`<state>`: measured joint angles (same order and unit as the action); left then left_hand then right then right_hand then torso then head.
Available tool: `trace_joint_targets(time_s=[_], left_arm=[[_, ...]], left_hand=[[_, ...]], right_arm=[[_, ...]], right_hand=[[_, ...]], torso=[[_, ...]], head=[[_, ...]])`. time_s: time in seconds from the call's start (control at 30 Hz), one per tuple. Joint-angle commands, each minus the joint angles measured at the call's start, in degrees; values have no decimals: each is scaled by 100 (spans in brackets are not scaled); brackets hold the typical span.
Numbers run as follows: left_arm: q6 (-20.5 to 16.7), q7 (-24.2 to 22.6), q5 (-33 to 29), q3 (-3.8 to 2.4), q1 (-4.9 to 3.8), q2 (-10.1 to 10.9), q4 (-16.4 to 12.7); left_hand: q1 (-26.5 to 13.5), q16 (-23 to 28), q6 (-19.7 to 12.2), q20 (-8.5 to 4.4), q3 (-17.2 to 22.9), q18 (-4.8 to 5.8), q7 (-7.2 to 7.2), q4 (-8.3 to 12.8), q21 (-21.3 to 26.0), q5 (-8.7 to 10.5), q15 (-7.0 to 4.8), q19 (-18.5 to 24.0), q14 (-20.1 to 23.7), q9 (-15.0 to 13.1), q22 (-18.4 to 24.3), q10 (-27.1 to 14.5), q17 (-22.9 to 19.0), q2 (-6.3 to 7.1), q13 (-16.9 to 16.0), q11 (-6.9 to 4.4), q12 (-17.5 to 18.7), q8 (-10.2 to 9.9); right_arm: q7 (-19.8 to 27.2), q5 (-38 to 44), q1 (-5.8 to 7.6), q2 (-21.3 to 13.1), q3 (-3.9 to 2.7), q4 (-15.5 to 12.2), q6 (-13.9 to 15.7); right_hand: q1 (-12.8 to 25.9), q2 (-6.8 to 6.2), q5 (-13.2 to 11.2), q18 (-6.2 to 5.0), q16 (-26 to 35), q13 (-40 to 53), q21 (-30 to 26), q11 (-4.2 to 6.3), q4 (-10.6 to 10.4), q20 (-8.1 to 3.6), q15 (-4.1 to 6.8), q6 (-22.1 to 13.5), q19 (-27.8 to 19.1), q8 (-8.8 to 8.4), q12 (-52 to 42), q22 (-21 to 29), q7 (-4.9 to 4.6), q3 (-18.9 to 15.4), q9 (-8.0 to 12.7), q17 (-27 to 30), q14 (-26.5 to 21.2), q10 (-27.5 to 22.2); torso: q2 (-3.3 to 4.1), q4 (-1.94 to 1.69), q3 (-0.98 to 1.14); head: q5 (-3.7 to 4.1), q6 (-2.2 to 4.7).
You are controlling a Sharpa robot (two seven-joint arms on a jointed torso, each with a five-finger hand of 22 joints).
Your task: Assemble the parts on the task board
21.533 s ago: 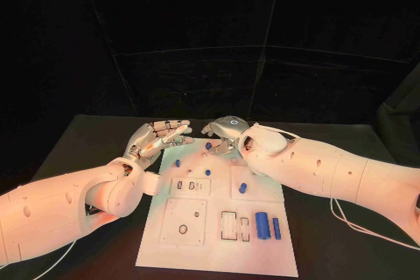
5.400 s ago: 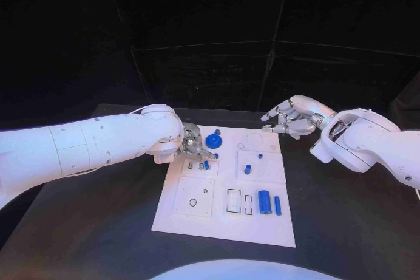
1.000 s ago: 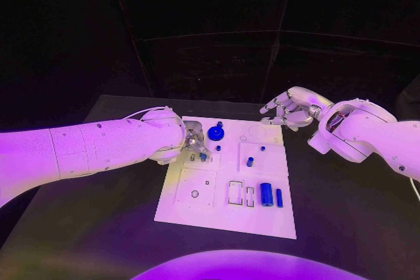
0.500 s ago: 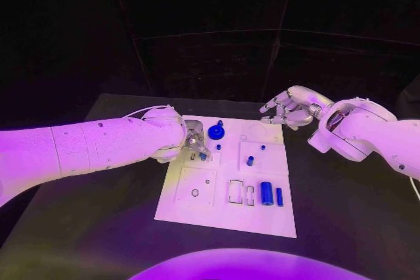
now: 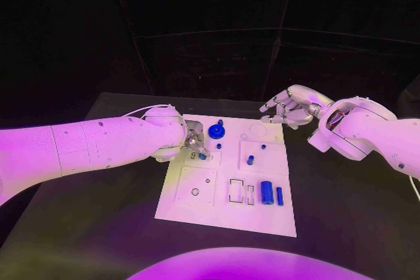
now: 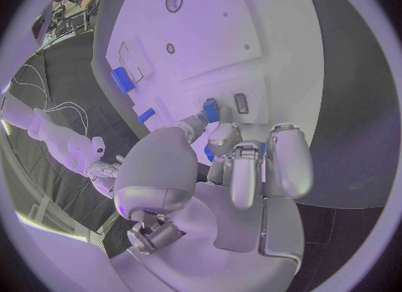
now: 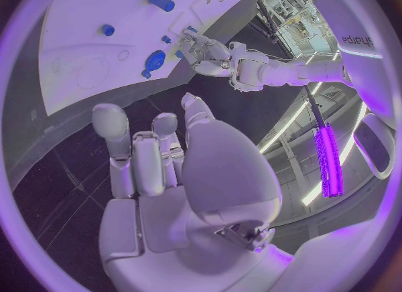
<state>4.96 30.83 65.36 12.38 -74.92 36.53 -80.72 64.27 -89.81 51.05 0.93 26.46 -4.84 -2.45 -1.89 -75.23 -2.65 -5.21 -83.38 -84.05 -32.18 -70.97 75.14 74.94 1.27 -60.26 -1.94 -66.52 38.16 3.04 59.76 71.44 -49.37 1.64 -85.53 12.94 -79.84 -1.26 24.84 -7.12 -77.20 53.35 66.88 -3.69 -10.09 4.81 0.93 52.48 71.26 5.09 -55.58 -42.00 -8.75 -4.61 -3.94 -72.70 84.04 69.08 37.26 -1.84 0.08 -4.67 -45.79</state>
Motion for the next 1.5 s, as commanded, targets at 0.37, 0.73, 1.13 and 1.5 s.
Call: trace_joint_targets(time_s=[0.37, 0.73, 1.13, 1.5], left_arm=[[254, 44, 44, 21, 9, -12, 31], [267, 46, -54, 21, 8, -80, 133], [300, 48, -73, 21, 7, -144, 255], [327, 47, -74, 21, 7, -156, 298]], left_hand=[[3, -19, 3, -12, 902, 75, 20, 826, -28, -16, -18, -33, -595, -12, -10, 16, 1506, 14, 10, 3, -24, 44], [-472, -19, 101, -18, 646, 79, 53, 477, -43, -10, -26, -38, -595, -68, -46, 41, 1506, 133, -21, -14, -61, 113], [-795, -19, 171, -35, 253, 84, 76, 198, -61, -10, -45, -48, -595, -101, -86, 67, 1506, 222, -84, -34, -123, 144], [-927, -19, 212, -45, 17, 95, 90, 46, -97, -10, -56, -68, -595, -125, -144, 101, 1506, 224, -153, -46, -184, 162]], right_arm=[[53, -19, 11, 7, -3, -3, -46], [50, -19, 11, 6, -3, -9, -40], [58, -19, 11, 17, -3, -7, -19], [58, -19, 11, 26, -3, 2, -18]], right_hand=[[-49, 12, 25, -111, 14, 0, -41, 40, 6, -1, 29, 28, -27, 33, 29, 10, 21, -14, -3, -2, 222, 5], [-49, 12, 26, -113, 23, -12, -49, 40, 5, -1, 29, 31, -32, 35, 40, 23, 22, -14, -3, 10, 220, -1], [-41, 10, 25, -119, 36, -31, -68, 39, -1, -1, 29, 32, -46, 36, 58, 61, 21, -18, -3, 26, 216, -11], [-21, 7, 25, -128, 70, -84, -103, 37, -18, -1, 28, 28, -70, 35, 111, 122, 19, -28, -2, 67, 206, -44]], torso=[[3, -2, 2], [1, -1, 3], [4, -2, 2], [1, -3, 1]], head=[[14, 6], [26, 11], [39, 7], [49, -12]])
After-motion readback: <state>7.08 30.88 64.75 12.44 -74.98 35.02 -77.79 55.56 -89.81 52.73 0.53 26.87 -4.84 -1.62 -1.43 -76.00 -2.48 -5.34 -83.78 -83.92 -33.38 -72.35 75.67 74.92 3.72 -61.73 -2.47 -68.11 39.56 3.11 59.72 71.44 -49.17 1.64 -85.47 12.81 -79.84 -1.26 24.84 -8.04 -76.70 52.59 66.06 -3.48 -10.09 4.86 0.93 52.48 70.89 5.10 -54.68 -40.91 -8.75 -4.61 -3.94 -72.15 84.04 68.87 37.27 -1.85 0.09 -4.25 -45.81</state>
